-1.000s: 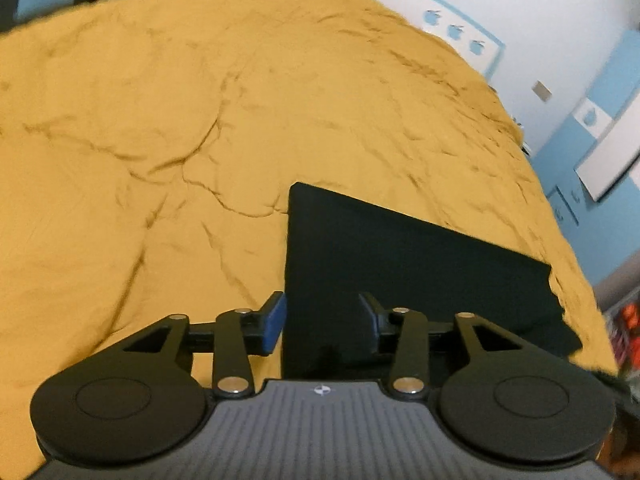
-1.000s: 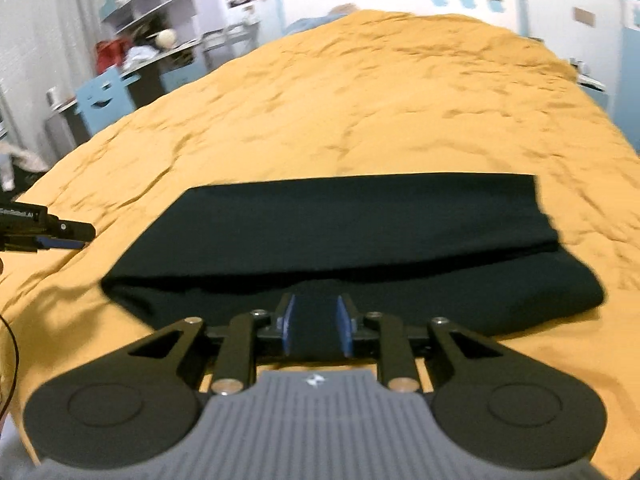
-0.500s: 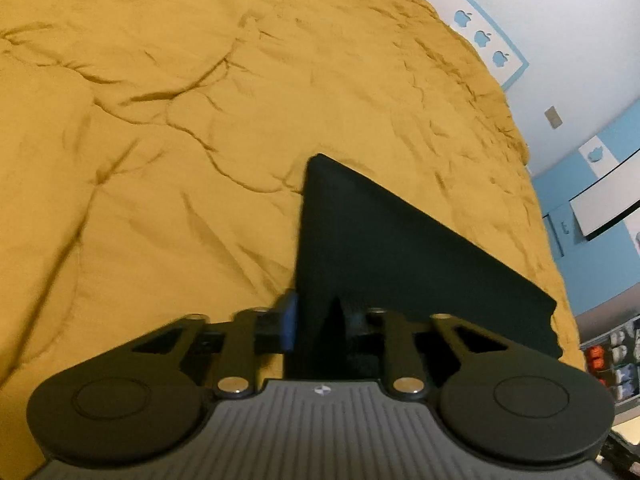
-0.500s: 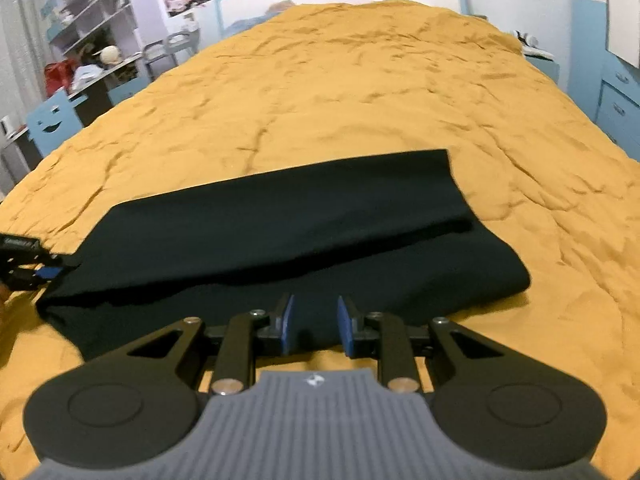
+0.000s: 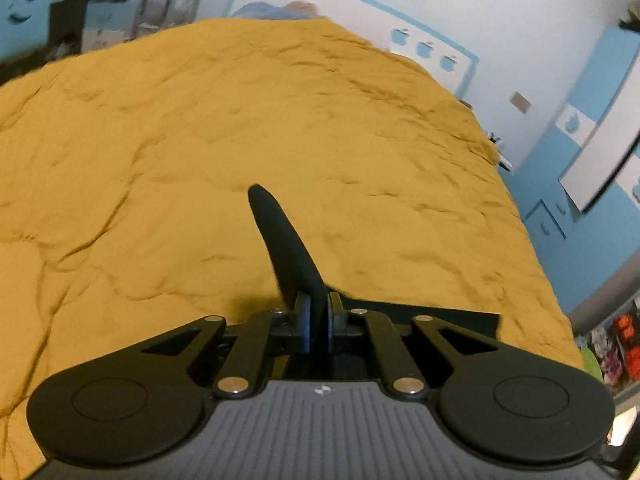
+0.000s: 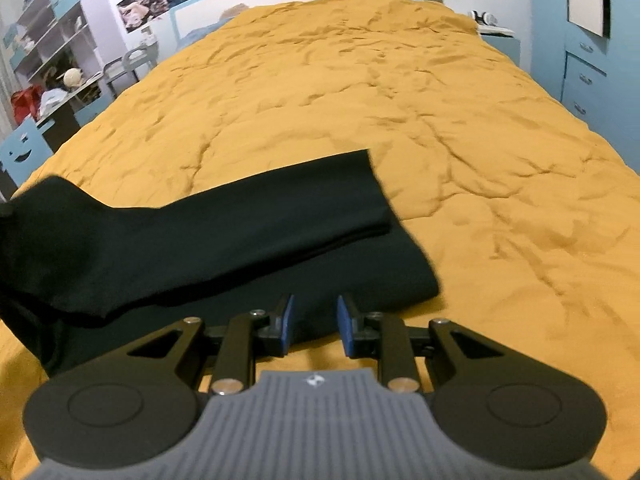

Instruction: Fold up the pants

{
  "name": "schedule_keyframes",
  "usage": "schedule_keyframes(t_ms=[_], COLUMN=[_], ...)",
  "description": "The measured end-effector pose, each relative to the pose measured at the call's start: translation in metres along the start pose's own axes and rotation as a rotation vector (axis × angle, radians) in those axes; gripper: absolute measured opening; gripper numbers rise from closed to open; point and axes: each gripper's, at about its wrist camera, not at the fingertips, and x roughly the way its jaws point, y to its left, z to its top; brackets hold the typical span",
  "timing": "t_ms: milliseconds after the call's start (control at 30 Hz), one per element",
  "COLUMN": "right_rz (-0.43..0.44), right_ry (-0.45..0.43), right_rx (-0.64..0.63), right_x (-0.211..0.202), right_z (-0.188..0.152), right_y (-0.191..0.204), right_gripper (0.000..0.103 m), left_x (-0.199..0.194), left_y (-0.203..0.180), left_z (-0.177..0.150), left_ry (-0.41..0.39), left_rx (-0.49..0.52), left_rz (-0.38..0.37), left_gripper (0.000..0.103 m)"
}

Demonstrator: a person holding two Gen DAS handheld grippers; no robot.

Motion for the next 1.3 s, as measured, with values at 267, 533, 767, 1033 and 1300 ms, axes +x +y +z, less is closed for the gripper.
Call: schedule_keyframes(t_ms=[267, 533, 767, 1033, 1300], right_rz=[0.024, -0.012, -0.011, -0.007, 0.037], right_ry=[-0.023, -0.048, -0.048, -0.030, -0.048], right_rx=[0.039, 0.023, 0.063, 0.085, 0.099], right_x=[-0.013, -0.025, -0.023, -0.020, -0.026], right_z=[0.019, 0.035, 0.029, 0.018, 0.020], right_y=[-0.037, -0.073, -0.095, -0.101, -0.091], right_gripper=[0.020, 0.020, 0.020, 0.020, 0.023], left_x=[0.022, 0.092, 0.155, 0.207, 0.177], left_y=[-0.128, -0.217, -0.250, -0.237, -0.228], left_z=[0.010, -0.022, -0.060, -0.077, -0.064], left_ry=[0.053, 0.158, 0.288, 0.435, 0.447], left_rx=[0.098, 0.161, 0.154, 0.054, 0.111], left_rz=[-0.093, -0.097, -0.074, -0.143, -0.295], left_gripper=[0.007, 0.007, 0.007, 0.009, 0.032])
